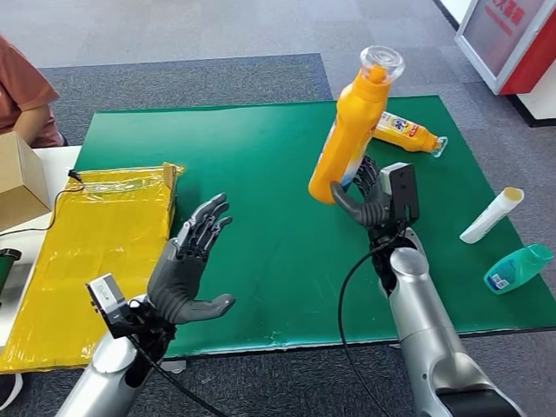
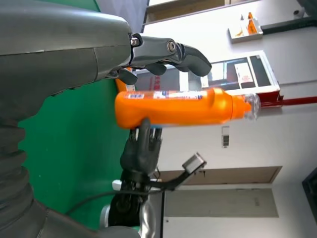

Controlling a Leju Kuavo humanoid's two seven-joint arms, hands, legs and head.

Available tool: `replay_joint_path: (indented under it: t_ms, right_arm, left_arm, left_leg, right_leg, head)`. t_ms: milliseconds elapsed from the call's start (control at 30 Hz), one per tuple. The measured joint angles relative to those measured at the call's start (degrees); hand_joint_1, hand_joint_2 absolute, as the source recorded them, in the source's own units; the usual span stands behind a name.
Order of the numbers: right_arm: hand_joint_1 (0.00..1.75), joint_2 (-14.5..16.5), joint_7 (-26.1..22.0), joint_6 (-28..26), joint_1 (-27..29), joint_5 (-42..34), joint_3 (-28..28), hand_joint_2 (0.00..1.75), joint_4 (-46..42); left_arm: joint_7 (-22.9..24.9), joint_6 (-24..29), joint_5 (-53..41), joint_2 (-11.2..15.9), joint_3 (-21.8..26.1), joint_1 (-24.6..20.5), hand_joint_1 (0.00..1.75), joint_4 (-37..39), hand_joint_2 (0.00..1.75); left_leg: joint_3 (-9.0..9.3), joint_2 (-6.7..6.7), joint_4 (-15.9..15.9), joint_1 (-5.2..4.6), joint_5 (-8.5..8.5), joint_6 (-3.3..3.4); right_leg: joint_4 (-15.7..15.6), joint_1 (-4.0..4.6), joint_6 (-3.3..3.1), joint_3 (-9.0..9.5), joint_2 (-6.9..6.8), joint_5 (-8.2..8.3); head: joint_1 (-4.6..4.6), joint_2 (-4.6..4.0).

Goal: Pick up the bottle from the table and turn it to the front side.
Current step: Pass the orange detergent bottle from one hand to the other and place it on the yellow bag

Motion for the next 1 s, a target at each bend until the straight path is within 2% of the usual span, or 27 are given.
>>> replay_joint_path:
  t_ms: [167, 367, 633, 800, 1000]
  right_arm:
    - [1.75, -0.4, -0.9, -1.0, 3.5, 0.0, 1.7, 1.75, -4.4]
    - [1.75, -0.6, -1.7, -1.8, 4.9, 0.3, 2.6, 1.75, -6.9]
    - [1.75, -0.5, -6.4, -7.8, 11.9, 5.8, 5.5, 1.75, -16.2]
    - [1.75, -0.5, -9.6, -10.5, 15.7, 9.3, 7.8, 1.75, -22.3]
    - [1.75, -0.5, -12.0, -12.9, 18.7, 14.5, 10.8, 1.75, -28.8]
  left_arm:
    - [0.0, 0.0, 0.0, 0.5, 1.4, 1.0, 0.0, -1.0, 1.75]
    - [0.3, -0.3, 1.8, 0.8, 2.3, 1.5, 0.0, -1.4, 1.75]
    - [3.8, -0.6, 9.2, 0.3, 4.8, 2.4, 0.0, -1.5, 1.75]
    - [4.4, 3.7, 6.8, -0.4, 5.2, 2.3, 0.0, -2.2, 1.75]
    - [5.0, 5.1, 7.2, -0.7, 5.1, 1.6, 0.0, -3.5, 1.75]
  left_leg:
    - [-0.01, 0.0, 0.0, 0.0, 0.01, -0.01]
    - [0.0, 0.0, 0.0, 0.0, 0.02, 0.0]
    - [-0.04, 0.0, 0.0, 0.0, 0.0, -0.02]
    - [-0.05, 0.0, 0.0, 0.0, -0.01, -0.02]
    - [-0.04, 0.0, 0.0, 0.0, 0.0, -0.02]
  right_leg:
    - [0.0, 0.0, 0.0, -0.01, 0.0, 0.0]
    - [0.0, 0.0, 0.0, 0.0, 0.0, 0.01]
    - [0.0, 0.0, -0.02, -0.04, 0.0, -0.01]
    - [0.0, 0.0, -0.03, -0.05, 0.0, -0.02]
    - [0.0, 0.0, -0.03, -0.06, 0.0, -0.02]
  head:
    - [0.0, 0.0]
    - [-0.01, 0.0]
    - [-0.01, 0.0]
    - [0.0, 0.0]
    - [-0.01, 0.0]
